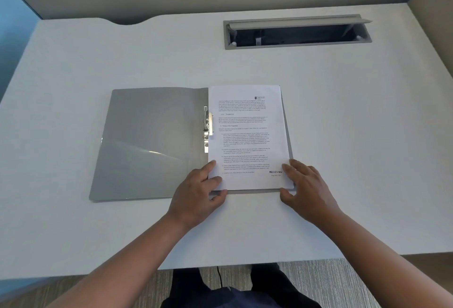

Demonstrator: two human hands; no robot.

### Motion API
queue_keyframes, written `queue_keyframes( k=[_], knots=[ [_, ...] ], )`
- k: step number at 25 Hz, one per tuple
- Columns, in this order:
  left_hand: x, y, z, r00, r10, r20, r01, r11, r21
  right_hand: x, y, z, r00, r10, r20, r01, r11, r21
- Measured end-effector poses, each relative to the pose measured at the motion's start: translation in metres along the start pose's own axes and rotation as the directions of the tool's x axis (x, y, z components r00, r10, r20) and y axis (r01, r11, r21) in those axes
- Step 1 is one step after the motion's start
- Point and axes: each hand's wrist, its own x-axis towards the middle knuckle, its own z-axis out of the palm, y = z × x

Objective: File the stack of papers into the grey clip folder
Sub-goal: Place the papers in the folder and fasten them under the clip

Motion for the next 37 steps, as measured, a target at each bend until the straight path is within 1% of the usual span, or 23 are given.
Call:
queue_keyframes(
  k=[2, 4, 5, 7, 10, 15, 19, 23, 25, 28, 30, 32, 35, 37],
  knots=[
    [0.000, -0.002, 0.000, 1.000, 0.019, -0.009, -0.020, 0.999, -0.026, -0.001, 0.000, 0.001, 1.000, 0.016, 0.003, -0.016, 1.000, 0.018],
    [-0.001, -0.002, 0.000, 1.000, 0.007, -0.009, -0.007, 0.998, -0.062, 0.000, 0.000, 0.001, 0.999, 0.040, 0.018, -0.041, 0.998, 0.038],
    [-0.002, -0.001, 0.002, 1.000, -0.017, -0.009, 0.016, 0.997, -0.081, 0.001, -0.001, 0.000, 0.998, 0.056, 0.030, -0.058, 0.997, 0.052],
    [-0.003, 0.001, 0.004, 0.994, -0.109, -0.015, 0.105, 0.983, -0.147, 0.003, -0.002, -0.001, 0.994, 0.094, 0.062, -0.100, 0.990, 0.098],
    [-0.003, 0.006, 0.006, 0.971, -0.240, 0.009, 0.234, 0.935, -0.267, 0.005, -0.007, -0.003, 0.985, 0.144, 0.093, -0.159, 0.968, 0.193],
    [0.002, 0.009, 0.005, 0.945, -0.316, 0.084, 0.324, 0.864, -0.386, 0.009, -0.013, -0.004, 0.953, 0.273, 0.131, -0.302, 0.873, 0.383],
    [0.002, 0.008, 0.005, 0.937, -0.331, 0.112, 0.347, 0.846, -0.405, 0.013, -0.013, -0.009, 0.931, 0.316, 0.181, -0.364, 0.786, 0.499],
    [0.004, 0.007, 0.005, 0.937, -0.326, 0.128, 0.349, 0.836, -0.423, 0.013, -0.015, -0.005, 0.923, 0.328, 0.203, -0.386, 0.779, 0.494],
    [0.004, 0.007, 0.006, 0.937, -0.325, 0.130, 0.349, 0.833, -0.429, 0.013, -0.018, -0.005, 0.925, 0.327, 0.195, -0.380, 0.765, 0.520],
    [0.004, 0.008, 0.006, 0.936, -0.329, 0.130, 0.351, 0.828, -0.436, 0.017, -0.017, -0.010, 0.925, 0.328, 0.193, -0.373, 0.684, 0.627],
    [0.004, 0.008, 0.006, 0.936, -0.326, 0.130, 0.349, 0.829, -0.438, 0.019, -0.014, -0.012, 0.925, 0.319, 0.208, -0.373, 0.650, 0.662],
    [0.004, 0.008, 0.006, 0.937, -0.325, 0.129, 0.348, 0.829, -0.439, 0.019, -0.014, -0.010, 0.922, 0.316, 0.224, -0.383, 0.656, 0.650],
    [0.004, 0.009, 0.005, 0.937, -0.326, 0.127, 0.348, 0.828, -0.440, 0.017, -0.018, -0.006, 0.908, 0.353, 0.225, -0.416, 0.692, 0.590],
    [0.004, 0.010, 0.005, 0.936, -0.327, 0.128, 0.349, 0.829, -0.437, 0.018, -0.020, -0.006, 0.912, 0.348, 0.217, -0.406, 0.690, 0.599]
  ],
)
